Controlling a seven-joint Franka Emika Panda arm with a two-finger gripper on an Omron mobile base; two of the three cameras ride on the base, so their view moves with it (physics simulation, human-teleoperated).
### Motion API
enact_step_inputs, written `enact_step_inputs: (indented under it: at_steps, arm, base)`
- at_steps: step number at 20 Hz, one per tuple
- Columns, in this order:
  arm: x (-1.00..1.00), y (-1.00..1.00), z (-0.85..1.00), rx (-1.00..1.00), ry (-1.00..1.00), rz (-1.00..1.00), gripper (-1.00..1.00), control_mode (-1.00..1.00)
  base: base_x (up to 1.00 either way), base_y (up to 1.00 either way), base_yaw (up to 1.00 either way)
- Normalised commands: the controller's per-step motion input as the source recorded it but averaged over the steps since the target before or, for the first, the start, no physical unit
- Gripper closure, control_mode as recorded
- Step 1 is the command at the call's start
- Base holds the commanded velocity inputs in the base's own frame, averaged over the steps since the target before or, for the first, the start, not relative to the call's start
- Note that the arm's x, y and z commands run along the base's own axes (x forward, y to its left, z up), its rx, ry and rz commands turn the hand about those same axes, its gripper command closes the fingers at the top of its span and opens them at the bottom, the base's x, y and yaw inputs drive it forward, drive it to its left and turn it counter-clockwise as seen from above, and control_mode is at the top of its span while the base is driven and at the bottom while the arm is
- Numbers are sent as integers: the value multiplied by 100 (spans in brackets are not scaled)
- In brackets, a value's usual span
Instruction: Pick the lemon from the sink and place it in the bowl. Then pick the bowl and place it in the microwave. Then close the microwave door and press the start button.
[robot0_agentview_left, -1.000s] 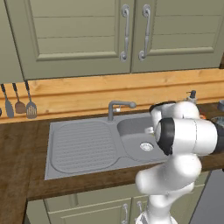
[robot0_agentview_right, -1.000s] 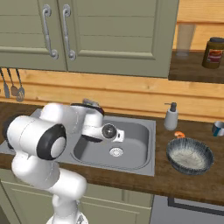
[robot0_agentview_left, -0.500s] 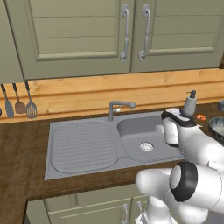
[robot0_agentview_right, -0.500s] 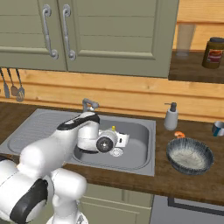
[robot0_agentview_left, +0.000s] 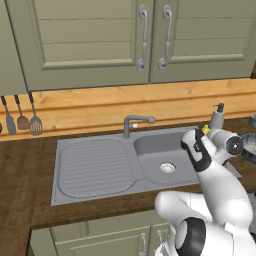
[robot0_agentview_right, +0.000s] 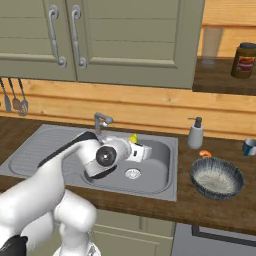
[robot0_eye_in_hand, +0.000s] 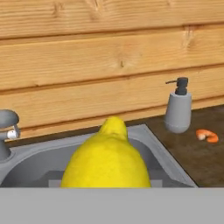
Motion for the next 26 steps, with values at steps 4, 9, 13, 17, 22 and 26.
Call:
enact_step_inputs:
  at_steps: [4, 9, 13, 17, 22, 26]
  arm:
    - [-66, -46, 100, 1, 15, -9, 100, -100]
    - [-73, -47, 82, 0, 24, -5, 100, -100]
    - [-72, -25, 23, 0, 10, -6, 100, -100]
    - [-33, -25, 0, 0, 5, -2, 100, -100]
    - [0, -35, 0, 1, 16, -1, 100, -100]
    - [3, -57, -2, 6, 14, 0, 100, -100]
  base:
    - [0, 0, 0]
    - [0, 0, 0]
    - [0, 0, 0]
    - [0, 0, 0]
    - [0, 0, 0]
    - [0, 0, 0]
